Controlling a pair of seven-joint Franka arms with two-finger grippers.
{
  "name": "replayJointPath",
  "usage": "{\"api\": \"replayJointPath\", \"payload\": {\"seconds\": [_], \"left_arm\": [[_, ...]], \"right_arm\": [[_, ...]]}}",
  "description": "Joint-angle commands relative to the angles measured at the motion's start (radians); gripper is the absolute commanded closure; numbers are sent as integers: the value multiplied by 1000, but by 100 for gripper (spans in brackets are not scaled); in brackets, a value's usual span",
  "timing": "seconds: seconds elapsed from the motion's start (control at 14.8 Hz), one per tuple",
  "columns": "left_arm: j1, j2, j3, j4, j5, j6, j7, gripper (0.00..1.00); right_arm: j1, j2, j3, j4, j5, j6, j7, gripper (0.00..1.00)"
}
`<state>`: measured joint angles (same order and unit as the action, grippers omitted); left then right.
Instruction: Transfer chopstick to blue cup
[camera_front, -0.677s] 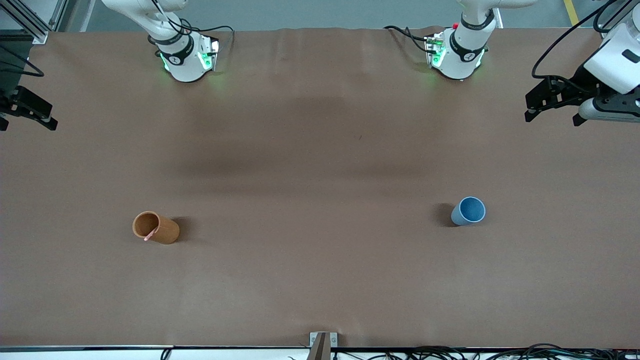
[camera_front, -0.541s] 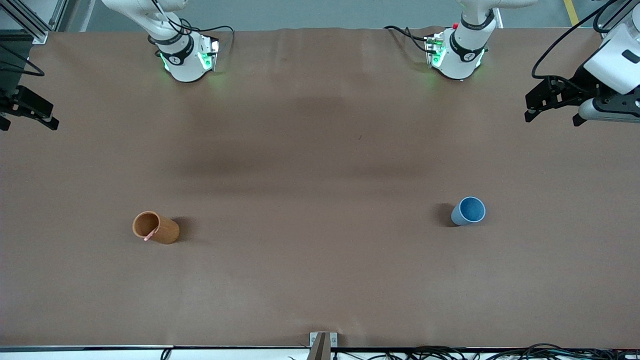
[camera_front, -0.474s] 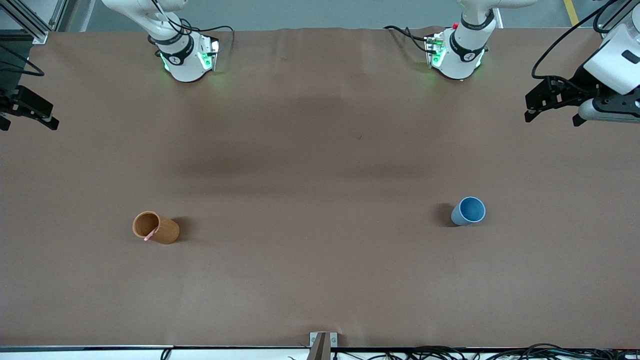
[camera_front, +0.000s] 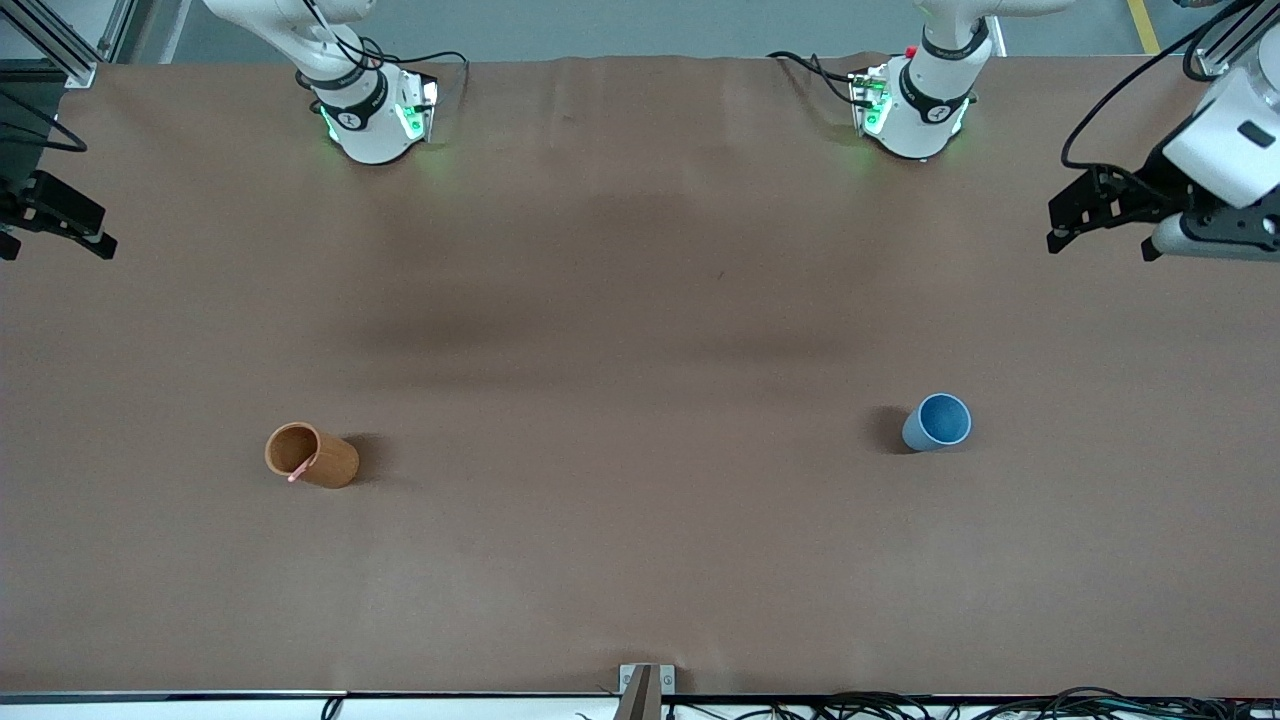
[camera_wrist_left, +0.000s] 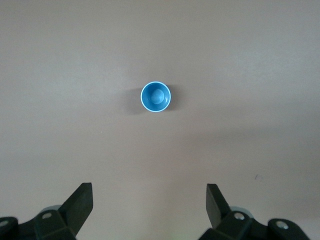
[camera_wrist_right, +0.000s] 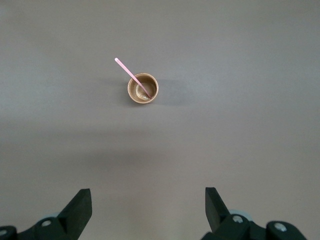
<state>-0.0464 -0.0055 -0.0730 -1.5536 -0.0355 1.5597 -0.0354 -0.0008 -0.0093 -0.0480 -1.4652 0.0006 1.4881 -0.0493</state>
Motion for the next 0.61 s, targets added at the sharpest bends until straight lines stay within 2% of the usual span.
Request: {"api": "replayJointPath", "payload": {"seconds": [0.0,0.27,0.54], "left_arm": [[66,111,6,11,-35,66,57,0],[76,235,6,-95,-37,291,78,0],[66,357,-1,-209,-37,566,77,0]], "right_arm": [[-10,-26,4,-30,21,9,-3,0],[-11,-14,5,-15,15,21,-3,0],[18,107,14,26,15,136,8,0]]}}
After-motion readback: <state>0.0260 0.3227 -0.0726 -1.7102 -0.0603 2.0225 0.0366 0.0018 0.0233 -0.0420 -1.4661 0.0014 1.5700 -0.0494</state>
